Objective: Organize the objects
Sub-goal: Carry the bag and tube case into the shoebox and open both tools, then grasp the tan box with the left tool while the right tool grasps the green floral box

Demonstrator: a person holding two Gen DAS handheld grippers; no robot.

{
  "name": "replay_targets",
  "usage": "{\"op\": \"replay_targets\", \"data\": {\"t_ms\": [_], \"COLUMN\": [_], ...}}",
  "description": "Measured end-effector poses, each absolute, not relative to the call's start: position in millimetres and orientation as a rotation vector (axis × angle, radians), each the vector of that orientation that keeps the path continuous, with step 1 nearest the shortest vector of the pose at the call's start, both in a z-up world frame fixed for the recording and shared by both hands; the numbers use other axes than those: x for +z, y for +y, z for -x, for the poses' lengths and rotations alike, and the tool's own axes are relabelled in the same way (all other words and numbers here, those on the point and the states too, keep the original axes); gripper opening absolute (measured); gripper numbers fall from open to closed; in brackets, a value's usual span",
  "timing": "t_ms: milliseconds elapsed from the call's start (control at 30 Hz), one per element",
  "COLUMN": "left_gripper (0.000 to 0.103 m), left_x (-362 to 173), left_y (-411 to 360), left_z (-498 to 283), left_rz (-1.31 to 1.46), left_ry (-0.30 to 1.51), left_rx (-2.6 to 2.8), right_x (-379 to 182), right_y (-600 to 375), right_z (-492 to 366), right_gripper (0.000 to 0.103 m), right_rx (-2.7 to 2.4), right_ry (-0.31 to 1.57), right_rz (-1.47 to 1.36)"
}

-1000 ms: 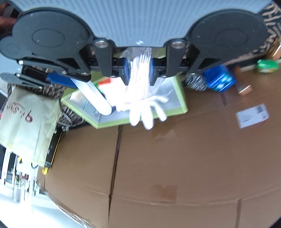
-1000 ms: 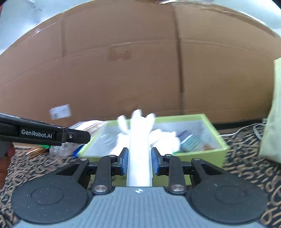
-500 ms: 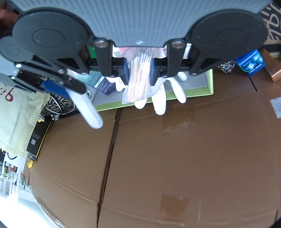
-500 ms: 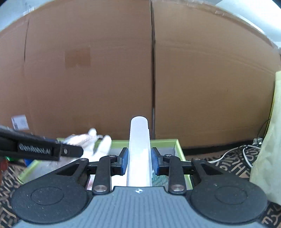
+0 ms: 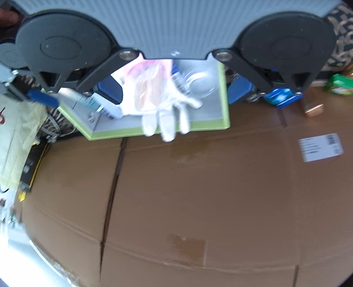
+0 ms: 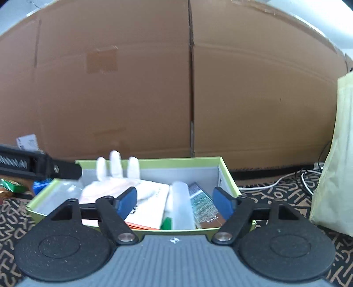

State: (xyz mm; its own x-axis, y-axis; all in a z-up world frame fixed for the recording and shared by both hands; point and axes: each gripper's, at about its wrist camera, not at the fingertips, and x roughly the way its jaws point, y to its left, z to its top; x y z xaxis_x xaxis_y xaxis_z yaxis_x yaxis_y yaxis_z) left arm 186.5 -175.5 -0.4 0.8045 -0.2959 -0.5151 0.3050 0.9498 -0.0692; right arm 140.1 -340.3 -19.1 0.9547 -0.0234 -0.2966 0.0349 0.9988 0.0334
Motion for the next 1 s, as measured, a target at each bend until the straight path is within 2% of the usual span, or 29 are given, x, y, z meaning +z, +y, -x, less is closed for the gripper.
{"op": "replay_targets", "data": {"t_ms": [267,567,1000], "left_gripper": [0.103,0.103,0.103], "left_x": [10.8,6.3,-60.3], "left_y": [-134.7,-74.3,50.1], "left_z": [-147.2,-119.1,-100.0], "left_rz": [-0.023,0.016,0.18], "left_ry": [0.545,0.548,0.656], "left_rx": [-0.255,-0.187,0.012], "right_x": [-16.0,-27.8,-50.2], "right_y": [-303.8,-247.9,-149.1], "right_z": [-109.6,-98.5,-98.4], "right_gripper": [0.088,0.088,0.088], "right_rx": [0.042,0.157,0.36], "right_ry": [0.308,0.358,0.454], "right_rz": [-0.064,-0.067,0.019]}}
